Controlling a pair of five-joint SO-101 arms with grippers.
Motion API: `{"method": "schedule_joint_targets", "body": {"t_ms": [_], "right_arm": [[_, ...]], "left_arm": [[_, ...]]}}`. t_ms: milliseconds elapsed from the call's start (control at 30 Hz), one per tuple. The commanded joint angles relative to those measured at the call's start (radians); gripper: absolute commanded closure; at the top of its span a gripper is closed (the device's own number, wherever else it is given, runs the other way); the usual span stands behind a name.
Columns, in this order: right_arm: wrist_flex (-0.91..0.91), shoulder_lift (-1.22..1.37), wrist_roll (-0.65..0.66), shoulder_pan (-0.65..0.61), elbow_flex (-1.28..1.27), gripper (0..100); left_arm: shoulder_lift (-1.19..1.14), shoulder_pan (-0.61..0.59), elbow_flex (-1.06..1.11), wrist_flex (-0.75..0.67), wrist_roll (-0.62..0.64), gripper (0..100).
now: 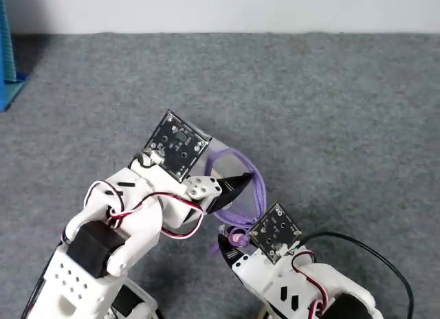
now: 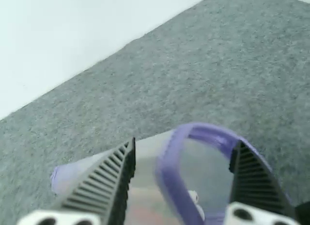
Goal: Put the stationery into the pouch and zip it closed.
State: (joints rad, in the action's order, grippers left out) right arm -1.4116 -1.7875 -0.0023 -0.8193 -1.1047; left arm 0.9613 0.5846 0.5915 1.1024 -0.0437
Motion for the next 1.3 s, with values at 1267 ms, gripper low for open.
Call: {"method": "schedule_joint_targets", "body": {"t_ms": [1267], "right_arm": [[0.108,-0.028,-0.077,-0.004,0.094,99.1]], "left_arm": [[-0.328,-0.055,-0.188,-0.333,0.308,70]]}}
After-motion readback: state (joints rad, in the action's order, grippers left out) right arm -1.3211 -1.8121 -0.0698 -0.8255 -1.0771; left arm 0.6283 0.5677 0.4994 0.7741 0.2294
